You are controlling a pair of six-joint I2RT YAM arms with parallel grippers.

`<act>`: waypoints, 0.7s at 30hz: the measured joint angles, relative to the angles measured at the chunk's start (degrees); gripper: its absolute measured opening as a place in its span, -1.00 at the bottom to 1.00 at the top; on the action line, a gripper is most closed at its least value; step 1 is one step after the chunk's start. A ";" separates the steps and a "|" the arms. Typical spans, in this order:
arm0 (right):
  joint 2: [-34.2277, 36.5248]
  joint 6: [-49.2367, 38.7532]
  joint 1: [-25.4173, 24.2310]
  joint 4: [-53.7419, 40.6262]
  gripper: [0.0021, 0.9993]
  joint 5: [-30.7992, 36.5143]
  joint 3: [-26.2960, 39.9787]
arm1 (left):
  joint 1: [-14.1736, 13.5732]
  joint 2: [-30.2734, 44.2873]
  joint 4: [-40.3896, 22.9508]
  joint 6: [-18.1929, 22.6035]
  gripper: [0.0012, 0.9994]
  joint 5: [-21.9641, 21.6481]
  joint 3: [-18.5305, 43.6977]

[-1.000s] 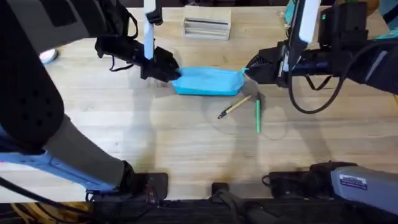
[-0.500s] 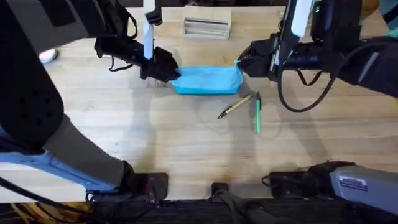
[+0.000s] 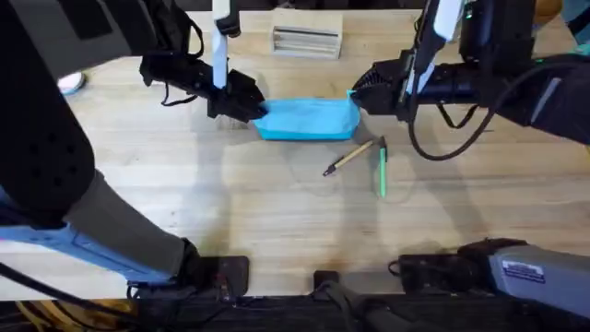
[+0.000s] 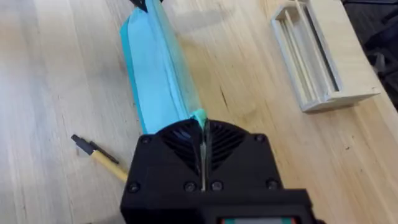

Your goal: Unzip the bag, pick up the pens from the table one at a time and place them inside, then zip the bag closed.

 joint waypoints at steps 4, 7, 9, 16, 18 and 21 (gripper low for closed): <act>0.00 0.96 0.29 0.10 -0.94 0.80 0.00 | 0.00 0.00 0.10 0.00 -0.92 0.00 0.00; 0.00 1.15 1.21 0.24 -0.94 2.48 0.21 | 0.00 0.00 0.31 0.00 -0.92 0.00 0.00; 0.00 1.20 2.12 0.21 -0.94 3.90 0.72 | 0.00 0.00 0.53 0.00 -0.92 0.00 0.00; 1.43 1.35 6.61 -0.37 -0.94 9.85 4.12 | 0.15 0.00 0.74 0.00 -0.92 -0.04 0.00; 3.23 1.35 7.71 -0.28 -0.94 10.15 5.44 | 0.15 0.00 0.74 0.00 -0.92 -0.02 0.00; 7.79 1.46 10.86 0.03 -0.94 10.11 9.16 | 0.15 0.00 0.91 0.00 -0.92 0.00 0.00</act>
